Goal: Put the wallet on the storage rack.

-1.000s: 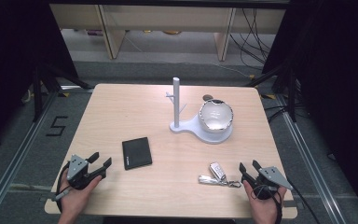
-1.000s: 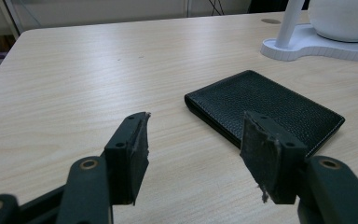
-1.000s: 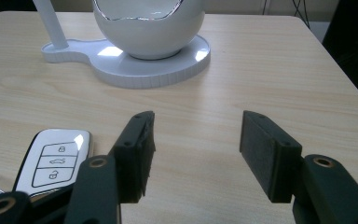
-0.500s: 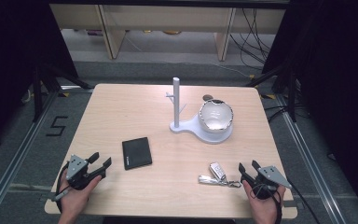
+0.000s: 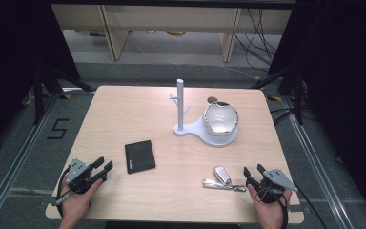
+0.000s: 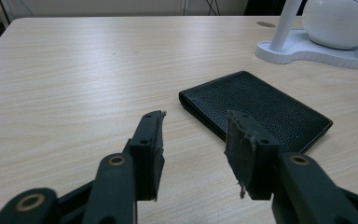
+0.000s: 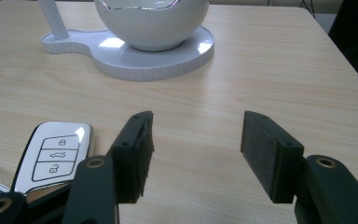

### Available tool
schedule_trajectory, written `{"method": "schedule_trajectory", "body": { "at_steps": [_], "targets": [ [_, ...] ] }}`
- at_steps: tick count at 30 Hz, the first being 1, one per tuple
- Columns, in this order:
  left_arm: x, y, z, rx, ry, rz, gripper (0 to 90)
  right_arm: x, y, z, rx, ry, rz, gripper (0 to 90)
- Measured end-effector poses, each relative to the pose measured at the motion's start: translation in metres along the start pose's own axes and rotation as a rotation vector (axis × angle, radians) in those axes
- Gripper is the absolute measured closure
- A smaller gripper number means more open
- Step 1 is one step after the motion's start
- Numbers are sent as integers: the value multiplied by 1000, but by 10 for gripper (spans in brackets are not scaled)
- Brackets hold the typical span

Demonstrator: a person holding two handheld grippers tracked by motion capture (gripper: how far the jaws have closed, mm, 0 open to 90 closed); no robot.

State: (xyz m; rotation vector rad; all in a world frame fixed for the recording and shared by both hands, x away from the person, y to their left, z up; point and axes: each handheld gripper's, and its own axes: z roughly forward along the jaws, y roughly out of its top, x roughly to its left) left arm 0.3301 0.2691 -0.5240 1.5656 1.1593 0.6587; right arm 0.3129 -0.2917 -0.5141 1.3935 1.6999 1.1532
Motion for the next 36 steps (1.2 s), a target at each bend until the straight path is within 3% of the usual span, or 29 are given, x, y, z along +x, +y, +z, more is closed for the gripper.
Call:
{"method": "schedule_trajectory", "body": {
  "at_steps": [2, 9, 13, 16, 17, 18, 20, 22, 23, 24, 25, 26, 27, 28, 29, 30, 31, 32, 36],
  "targets": [
    [0, 0, -1, 6, 1, -8, 588, 0, 1, -2, 28, 25, 8, 446],
    [-1, 0, 0, 4, -1, -7, 592, 0, 1, -1, 31, 22, 3, 446],
    [-1, -1, -1, 12, -2, -29, 583, 0, 1, -1, 23, 13, -2, 459],
    [-4, 2, 0, 53, -22, -6, 624, 2, 2, 0, 42, 46, 0, 579],
    [-6, 3, 0, 58, -24, 0, 671, 8, 4, -2, 52, 50, 38, 617],
    [-6, 3, 0, 58, -24, 0, 709, 8, 8, 0, 36, 73, -5, 637],
    [-9, 11, 1, 91, -20, 8, 777, 17, 14, 0, 41, 97, -14, 682],
    [-10, 15, 2, 116, -24, 12, 835, 26, 22, 1, 56, 156, -23, 706],
    [-10, 15, 2, 116, -24, 12, 862, 26, 22, 1, 56, 156, -23, 706],
    [-11, 17, 3, 130, -25, 7, 862, 32, 24, 3, 53, 154, -35, 719],
    [-11, 20, 6, 175, -23, 15, 893, 47, 32, 8, 73, 204, -35, 750],
    [-11, 22, 8, 194, -28, 9, 894, 55, 34, 9, 81, 209, -10, 760],
    [-10, 24, 11, 209, -37, 8, 895, 59, 37, 16, 67, 235, -56, 776],
    [-10, 24, 11, 209, -37, 8, 895, 59, 37, 16, 67, 235, -56, 776],
    [-11, 29, 16, 238, -39, 10, 896, 77, 44, 25, 106, 278, -74, 829],
    [-11, 29, 16, 238, -39, 10, 896, 77, 44, 25, 106, 278, -74, 829],
    [-12, 32, 20, 250, -43, 12, 896, 86, 46, 25, 149, 280, -65, 856],
    [-13, 36, 26, 284, -45, 20, 896, 102, 51, 39, 154, 319, -144, 900],
    [-11, 43, 40, 347, -55, 27, 895, 130, 57, 57, 229, 373, -190, 900]
  ]
}}
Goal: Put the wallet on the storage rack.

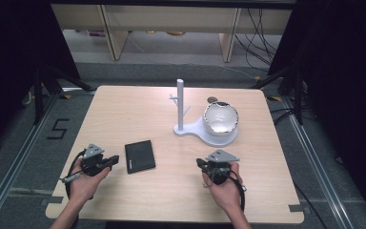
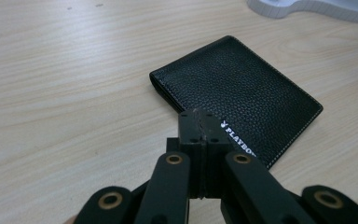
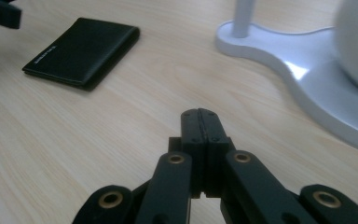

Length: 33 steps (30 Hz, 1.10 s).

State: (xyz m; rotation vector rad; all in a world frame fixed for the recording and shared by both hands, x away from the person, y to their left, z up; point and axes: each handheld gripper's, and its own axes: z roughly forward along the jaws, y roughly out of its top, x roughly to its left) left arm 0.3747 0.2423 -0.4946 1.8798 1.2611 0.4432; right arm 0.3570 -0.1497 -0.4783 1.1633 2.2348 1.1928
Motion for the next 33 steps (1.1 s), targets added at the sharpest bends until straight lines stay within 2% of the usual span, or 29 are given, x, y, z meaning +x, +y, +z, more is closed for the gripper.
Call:
{"method": "schedule_trajectory", "body": {
  "at_steps": [1, 3, 4, 5, 7, 9, 10, 11, 12, 13, 14, 15, 16, 17, 19, 20, 22, 24, 28, 29, 30, 31, 32, 33],
  "targets": [
    [0, 0, 0, 0, 0, 0, 895, 0, 0, 0, 0, 0, 0, 900],
    [1, 5, 5, 7, 5, -13, 894, 7, 8, 13, 20, 16, -17, 900],
    [4, 11, 9, -14, 12, -19, 884, 14, 15, 25, 41, 37, -10, 900],
    [4, 11, 9, -14, 12, -19, 866, 14, 15, 25, 41, 37, -10, 900],
    [8, 19, 13, -35, 7, -53, 847, 23, 21, 39, 56, 57, -22, 900],
    [18, 32, 21, -2, -5, -57, 801, 34, 28, 53, 77, 80, -37, 900],
    [18, 32, 21, -2, -5, -57, 771, 34, 28, 53, 77, 80, -37, 900],
    [25, 38, 29, 38, -29, -75, 721, 43, 32, 63, 89, 97, -46, 900],
    [27, 41, 32, 47, -40, -86, 699, 47, 33, 65, 103, 113, -27, 900],
    [27, 41, 32, 47, -40, -86, 658, 47, 33, 65, 103, 113, -27, 900],
    [28, 46, 39, 54, -60, -113, 619, 55, 34, 74, 104, 128, -33, 900],
    [29, 48, 42, 48, -70, -118, 608, 57, 34, 76, 123, 134, -50, 900],
    [29, 48, 42, 48, -70, -118, 593, 57, 34, 76, 123, 134, -50, 900],
    [28, 52, 46, 67, -74, -114, 576, 65, 33, 82, 146, 155, -58, 900],
    [28, 54, 49, 81, -86, -110, 537, 67, 33, 83, 150, 158, -68, 900],
    [27, 57, 53, 124, -101, -100, 513, 72, 31, 89, 148, 160, -56, 900],
    [26, 59, 55, 128, -99, -89, 501, 74, 32, 90, 187, 178, -31, 890],
    [24, 62, 59, 143, -97, -69, 489, 72, 32, 92, 184, 176, -41, 867],
    [18, 66, 62, 158, -130, -63, 464, 72, 36, 97, 196, 191, 44, 722],
    [16, 66, 62, 165, -140, -64, 464, 72, 36, 97, 196, 191, 44, 722],
    [14, 64, 61, 171, -148, -55, 455, 72, 38, 100, 189, 214, 102, 658],
    [12, 63, 60, 188, -149, -30, 455, 70, 40, 101, 209, 219, 98, 643],
    [12, 63, 60, 188, -149, -30, 456, 70, 42, 103, 226, 243, 119, 625],
    [11, 61, 60, 196, -151, -19, 456, 70, 42, 103, 226, 243, 119, 625]
  ]
}}
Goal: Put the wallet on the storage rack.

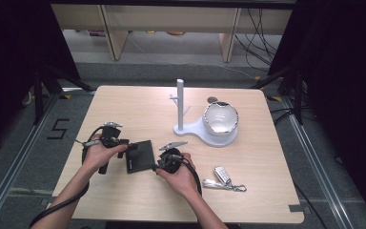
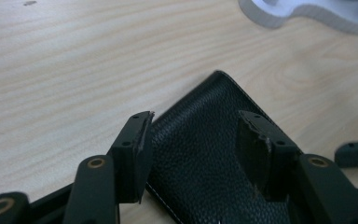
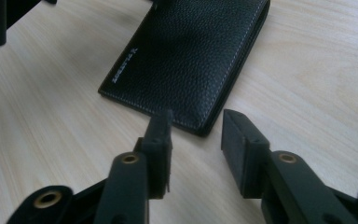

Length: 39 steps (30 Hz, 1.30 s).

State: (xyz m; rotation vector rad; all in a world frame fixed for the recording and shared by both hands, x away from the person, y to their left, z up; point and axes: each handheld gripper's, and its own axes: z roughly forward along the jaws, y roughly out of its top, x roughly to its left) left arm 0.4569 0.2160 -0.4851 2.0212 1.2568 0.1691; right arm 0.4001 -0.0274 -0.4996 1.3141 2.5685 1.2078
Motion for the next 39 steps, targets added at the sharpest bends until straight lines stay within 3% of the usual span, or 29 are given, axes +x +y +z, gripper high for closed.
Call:
{"method": "schedule_trajectory", "body": {
  "at_steps": [4, 5, 8, 9, 12, 17, 20, 23, 25, 30, 33, 35, 37, 39],
  "targets": [
    [1, -3, 3, 21, 24, 24, 477, -3, 9, 6, 20, -16, 41, 572],
    [1, -4, 4, 33, 34, 42, 491, -6, 13, 10, 46, -13, 64, 560],
    [0, -4, 4, 37, 47, 63, 506, -8, 16, 13, 54, 1, 71, 549],
    [0, -5, 4, 44, 55, 77, 550, -7, 18, 14, 87, 15, 101, 538],
    [-2, -6, 6, 45, 93, 118, 608, -7, 21, 16, 98, 16, 123, 532],
    [-5, -7, 8, 34, 122, 126, 629, -8, 21, 18, 113, 31, 183, 528],
    [-5, -8, 8, 29, 129, 126, 636, -10, 22, 20, 108, 37, 174, 528],
    [-6, -10, 8, 17, 138, 134, 642, -8, 23, 22, 106, 49, 232, 519],
    [-6, -11, 8, 14, 132, 136, 643, -8, 24, 22, 96, 37, 222, 517],
    [-3, -17, 6, -11, 131, 143, 681, -12, 26, 25, 96, 65, 292, 492],
    [-1, -19, 4, -13, 119, 140, 692, -14, 27, 26, 89, 71, 290, 493],
    [-1, -20, 5, -23, 126, 139, 694, -11, 31, 28, 90, 56, 326, 480],
    [-2, -20, 5, -20, 127, 142, 694, -10, 33, 30, 92, 51, 330, 465],
    [-2, -19, 4, -15, 128, 146, 695, -9, 35, 31, 92, 31, 308, 468]
  ]
}}
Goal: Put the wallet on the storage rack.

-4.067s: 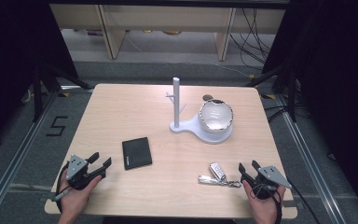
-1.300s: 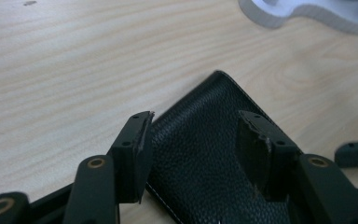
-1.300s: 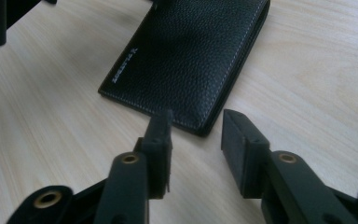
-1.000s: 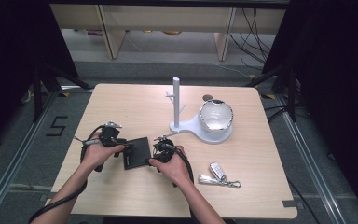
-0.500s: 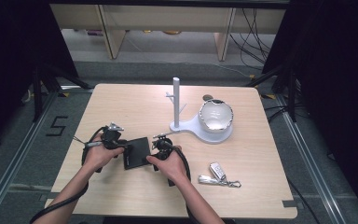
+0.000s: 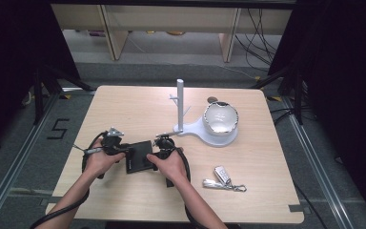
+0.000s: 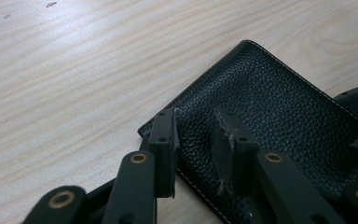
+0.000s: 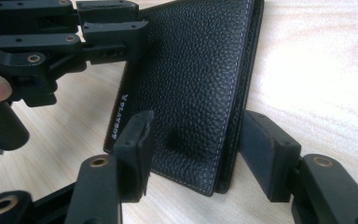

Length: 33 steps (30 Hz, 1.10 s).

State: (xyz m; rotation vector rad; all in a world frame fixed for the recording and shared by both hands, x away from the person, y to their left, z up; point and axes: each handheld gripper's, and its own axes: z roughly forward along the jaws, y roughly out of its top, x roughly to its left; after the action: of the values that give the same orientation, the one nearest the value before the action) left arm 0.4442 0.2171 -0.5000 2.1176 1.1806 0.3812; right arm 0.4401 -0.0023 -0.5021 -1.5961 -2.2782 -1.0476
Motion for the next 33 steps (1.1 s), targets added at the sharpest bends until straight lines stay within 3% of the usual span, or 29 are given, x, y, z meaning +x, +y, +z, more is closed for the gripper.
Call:
{"method": "schedule_trajectory", "body": {
  "at_steps": [4, 6, 8, 10, 11, 12, 16, 18, 20, 21, 25, 29, 30, 33],
  "targets": [
    [2, 3, -1, -1, -19, -34, 684, 0, 0, 0, 9, 3, 3, 484],
    [0, 7, -9, -6, -16, -14, 657, -2, -1, 0, -1, 31, -1, 506],
    [-7, 10, -19, 2, -20, -2, 713, -4, -2, 1, -8, 37, -5, 515],
    [-14, 9, -25, 50, -35, 6, 781, -3, -1, 0, -4, 34, -15, 517],
    [-16, 7, -27, 90, -41, 29, 813, -2, -1, 1, 0, 36, -8, 520],
    [-16, 7, -27, 90, -41, 29, 832, -2, -1, 1, 0, 36, -8, 520],
    [-23, -9, -24, 190, -67, 50, 841, -3, 0, 1, 0, 22, -20, 512],
    [-23, -10, -24, 180, -59, 50, 842, -3, 1, 1, -9, -1, -13, 502],
    [-23, -11, -24, 176, -67, 49, 845, -4, 3, 2, -15, 20, -18, 499],
    [-22, -11, -23, 178, -72, 30, 850, -4, 3, 2, -11, 6, -4, 495],
    [-23, -9, -23, 209, -65, 47, 869, -2, 5, 4, -5, 16, -13, 490],
    [-23, -10, -23, 204, -63, 40, 879, -2, 6, 5, -19, 7, 2, 493],
    [-22, -10, -23, 207, -67, 35, 881, -3, 6, 6, -20, 28, 11, 492],
    [-22, -11, -23, 195, -71, 26, 885, -4, 6, 6, -29, 31, 16, 488]
  ]
}}
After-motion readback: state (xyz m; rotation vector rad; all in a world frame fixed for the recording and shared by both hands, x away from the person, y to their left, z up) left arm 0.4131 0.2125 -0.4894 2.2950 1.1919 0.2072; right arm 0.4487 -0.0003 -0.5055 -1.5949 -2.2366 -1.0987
